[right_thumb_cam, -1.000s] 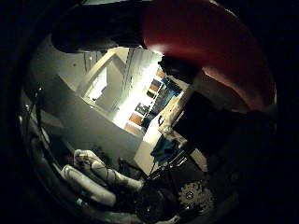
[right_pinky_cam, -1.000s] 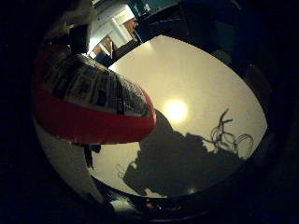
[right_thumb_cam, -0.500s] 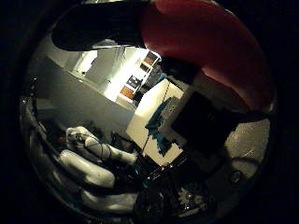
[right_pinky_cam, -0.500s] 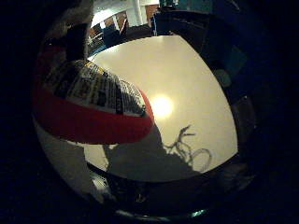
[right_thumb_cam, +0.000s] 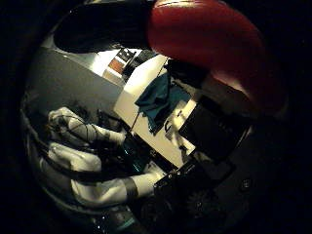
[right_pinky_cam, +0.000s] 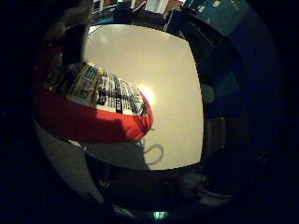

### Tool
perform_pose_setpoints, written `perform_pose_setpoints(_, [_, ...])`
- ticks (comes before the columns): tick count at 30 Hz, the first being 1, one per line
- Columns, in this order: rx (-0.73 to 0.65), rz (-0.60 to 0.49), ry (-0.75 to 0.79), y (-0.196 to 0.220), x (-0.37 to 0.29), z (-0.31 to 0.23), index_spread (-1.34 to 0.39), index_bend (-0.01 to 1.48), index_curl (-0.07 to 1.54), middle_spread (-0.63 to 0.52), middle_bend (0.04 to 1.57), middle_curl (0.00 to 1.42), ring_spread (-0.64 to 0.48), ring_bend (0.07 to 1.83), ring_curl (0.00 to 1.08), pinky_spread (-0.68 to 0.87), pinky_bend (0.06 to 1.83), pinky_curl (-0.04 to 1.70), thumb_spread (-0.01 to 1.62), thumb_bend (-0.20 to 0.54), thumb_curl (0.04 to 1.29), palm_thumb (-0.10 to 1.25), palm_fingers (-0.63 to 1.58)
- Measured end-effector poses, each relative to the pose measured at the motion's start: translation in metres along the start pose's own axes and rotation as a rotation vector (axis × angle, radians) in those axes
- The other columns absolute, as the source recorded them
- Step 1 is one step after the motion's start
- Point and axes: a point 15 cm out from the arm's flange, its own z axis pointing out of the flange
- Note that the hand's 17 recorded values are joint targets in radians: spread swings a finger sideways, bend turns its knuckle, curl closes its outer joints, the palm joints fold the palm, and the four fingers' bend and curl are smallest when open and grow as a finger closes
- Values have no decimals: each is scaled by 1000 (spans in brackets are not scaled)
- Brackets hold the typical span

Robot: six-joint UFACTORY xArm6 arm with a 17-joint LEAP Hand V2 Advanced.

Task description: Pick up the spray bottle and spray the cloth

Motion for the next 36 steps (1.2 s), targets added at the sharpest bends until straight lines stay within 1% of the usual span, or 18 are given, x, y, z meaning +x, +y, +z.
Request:
perform_pose_setpoints(5, [-71, -93, 14, -12, -31, 16, -157, 1237, 699, -101, 1383, 671, -163, 1460, 614, -194, 1065, 1139, 1060, -14, 580, 1073, 1179])
perform_pose_setpoints(11, [-170, -197, 44, -33, -56, 27, -157, 1237, 698, -101, 1382, 672, -163, 1460, 614, -194, 1065, 1140, 1066, -13, 583, 1069, 1179])
perform_pose_setpoints(14, [-197, -235, 68, -44, -62, 28, -157, 1243, 698, -101, 1381, 673, -163, 1460, 614, -194, 1064, 1141, 1073, -13, 584, 1066, 1180])
perform_pose_setpoints(27, [-291, -341, 172, -66, -68, 17, -157, 1239, 696, -101, 1382, 674, -164, 1464, 619, -194, 1064, 1142, 1065, -13, 589, 1067, 1179])
perform_pose_setpoints(36, [-343, -353, 224, -61, -59, 11, -157, 1243, 696, -101, 1381, 675, -164, 1467, 619, -194, 1064, 1143, 1081, -13, 583, 1053, 1179])
